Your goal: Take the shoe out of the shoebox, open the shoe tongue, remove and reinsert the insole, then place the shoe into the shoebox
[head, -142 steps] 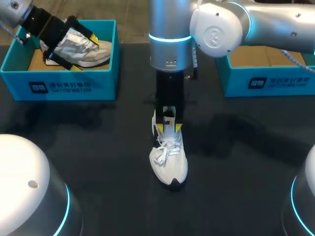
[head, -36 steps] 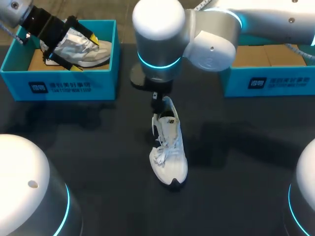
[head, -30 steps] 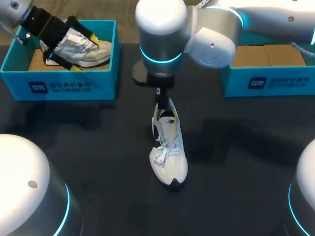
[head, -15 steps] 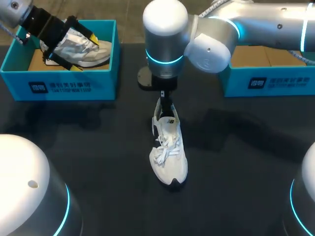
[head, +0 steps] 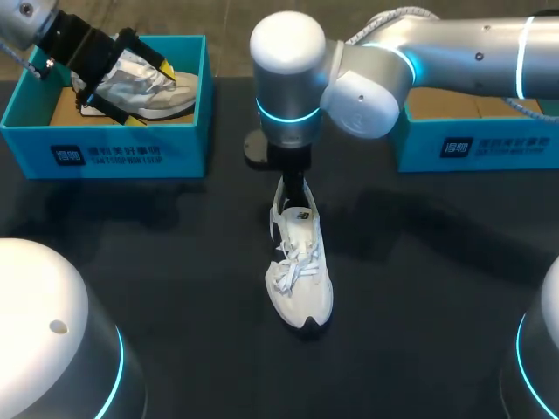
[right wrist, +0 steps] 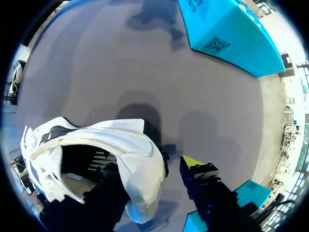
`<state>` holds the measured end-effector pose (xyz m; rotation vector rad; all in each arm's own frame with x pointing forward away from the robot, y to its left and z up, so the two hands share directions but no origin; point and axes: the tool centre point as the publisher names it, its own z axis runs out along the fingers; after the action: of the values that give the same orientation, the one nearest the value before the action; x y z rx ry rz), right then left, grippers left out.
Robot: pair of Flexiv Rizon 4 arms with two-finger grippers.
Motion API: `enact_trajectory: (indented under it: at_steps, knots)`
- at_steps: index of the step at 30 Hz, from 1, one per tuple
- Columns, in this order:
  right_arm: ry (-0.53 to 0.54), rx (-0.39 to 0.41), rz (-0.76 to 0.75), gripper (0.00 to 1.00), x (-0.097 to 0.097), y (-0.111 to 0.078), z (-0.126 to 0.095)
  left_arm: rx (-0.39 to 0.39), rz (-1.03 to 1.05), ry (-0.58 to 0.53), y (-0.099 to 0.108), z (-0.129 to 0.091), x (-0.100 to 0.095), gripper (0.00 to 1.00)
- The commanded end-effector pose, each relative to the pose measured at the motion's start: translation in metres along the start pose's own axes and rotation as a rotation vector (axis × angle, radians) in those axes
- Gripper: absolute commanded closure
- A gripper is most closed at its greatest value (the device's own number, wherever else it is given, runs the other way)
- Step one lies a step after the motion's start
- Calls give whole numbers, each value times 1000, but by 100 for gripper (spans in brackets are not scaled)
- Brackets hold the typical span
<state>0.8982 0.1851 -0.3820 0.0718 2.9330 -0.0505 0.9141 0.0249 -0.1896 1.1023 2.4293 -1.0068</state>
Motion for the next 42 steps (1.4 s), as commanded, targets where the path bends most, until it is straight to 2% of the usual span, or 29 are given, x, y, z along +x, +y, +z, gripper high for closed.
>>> enact_trajectory:
  at_steps: [1,6,10,13,18,21,28,33,37,42]
  knots:
    - [5,9,5,61,2,-1,2,-2,1,3,0,-1,0,0]
    - [6,15,21,100,6,-2,1,-2,1,3,0,-1,0,0]
    - [4,24,46,100,5,-5,-7,-2,1,3,0,-1,0,0]
    - [12,12,55,100,4,-8,-23,-2,1,3,0,-1,0,0]
    - [29,28,53,100,-2,-13,-63,-2,1,3,0,-1,0,0]
    - [33,10,59,100,-6,-15,-96,-2,1,3,0,-1,0,0]
    - [-19,-65,48,100,-16,-21,-167,-2,1,3,0,-1,0,0]
    - [-79,-57,11,100,-24,-23,-215,-2,1,3,0,-1,0,0]
    - [-119,-65,-8,100,-31,-26,-243,-2,1,3,0,-1,0,0]
    - [-136,-67,-17,100,-44,-35,-262,-2,1,3,0,-1,0,0]
